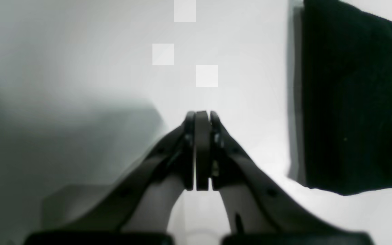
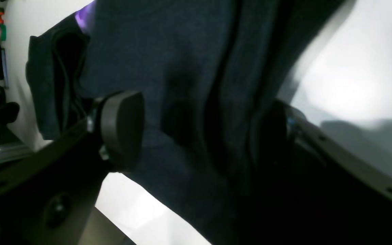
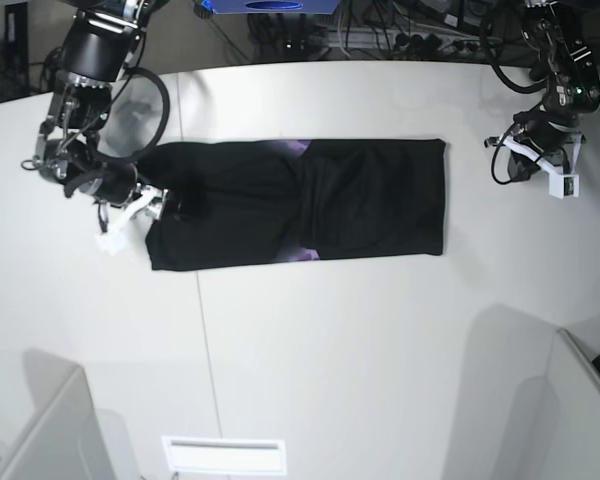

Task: Fold the T-shirt properly
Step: 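Grasp the opposite strip end with the right gripper and fold it over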

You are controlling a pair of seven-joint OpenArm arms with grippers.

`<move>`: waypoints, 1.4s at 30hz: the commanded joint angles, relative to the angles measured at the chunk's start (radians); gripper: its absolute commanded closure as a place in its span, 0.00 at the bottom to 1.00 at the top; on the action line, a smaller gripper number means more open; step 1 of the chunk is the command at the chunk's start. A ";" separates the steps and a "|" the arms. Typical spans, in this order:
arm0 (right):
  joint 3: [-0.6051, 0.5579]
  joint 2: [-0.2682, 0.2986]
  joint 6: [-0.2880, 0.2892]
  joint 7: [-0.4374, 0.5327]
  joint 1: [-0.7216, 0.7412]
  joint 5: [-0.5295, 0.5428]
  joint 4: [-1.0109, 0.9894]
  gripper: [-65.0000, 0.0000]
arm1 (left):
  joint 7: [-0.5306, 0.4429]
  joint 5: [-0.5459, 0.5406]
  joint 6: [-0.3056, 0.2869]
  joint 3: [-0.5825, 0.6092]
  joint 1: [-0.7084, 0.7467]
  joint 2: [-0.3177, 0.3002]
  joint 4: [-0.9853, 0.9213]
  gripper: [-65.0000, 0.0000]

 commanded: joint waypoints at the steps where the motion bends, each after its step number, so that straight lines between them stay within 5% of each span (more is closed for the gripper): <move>1: -0.006 0.002 -0.011 -0.027 0.002 -0.023 0.005 0.30 | -0.021 -0.011 -0.004 -0.006 -0.002 -0.015 0.015 1.00; 8: -0.104 0.002 -0.013 0.007 0.002 -0.023 0.004 0.30 | -0.021 -0.011 -0.004 0.000 -0.002 -0.013 0.015 1.00; 11: -0.104 0.011 -0.082 0.024 0.002 -0.023 0.004 0.36 | -0.021 -0.011 -0.004 0.000 -0.002 -0.013 0.015 1.00; 13: -0.112 0.015 -0.136 0.025 0.002 -0.023 0.004 0.49 | -0.021 -0.011 -0.004 0.000 -0.002 -0.013 0.015 1.00; 17: -0.114 0.031 -0.165 0.028 0.013 -0.023 0.013 1.00 | -0.021 -0.011 -0.002 0.023 -0.007 -0.012 0.015 1.00; 27: -0.115 0.045 -0.278 0.025 0.033 -0.178 0.160 1.00 | -0.013 0.175 -0.002 0.145 -0.169 0.053 -0.101 1.00; 36: -0.301 0.024 -0.283 0.028 0.025 -0.291 0.314 1.00 | -0.013 0.192 0.025 0.292 -0.266 0.090 -0.171 1.00; 42: -0.379 -0.021 -0.374 0.025 0.016 -0.397 0.467 1.00 | -0.018 0.192 0.070 0.367 -0.277 0.091 -0.173 1.00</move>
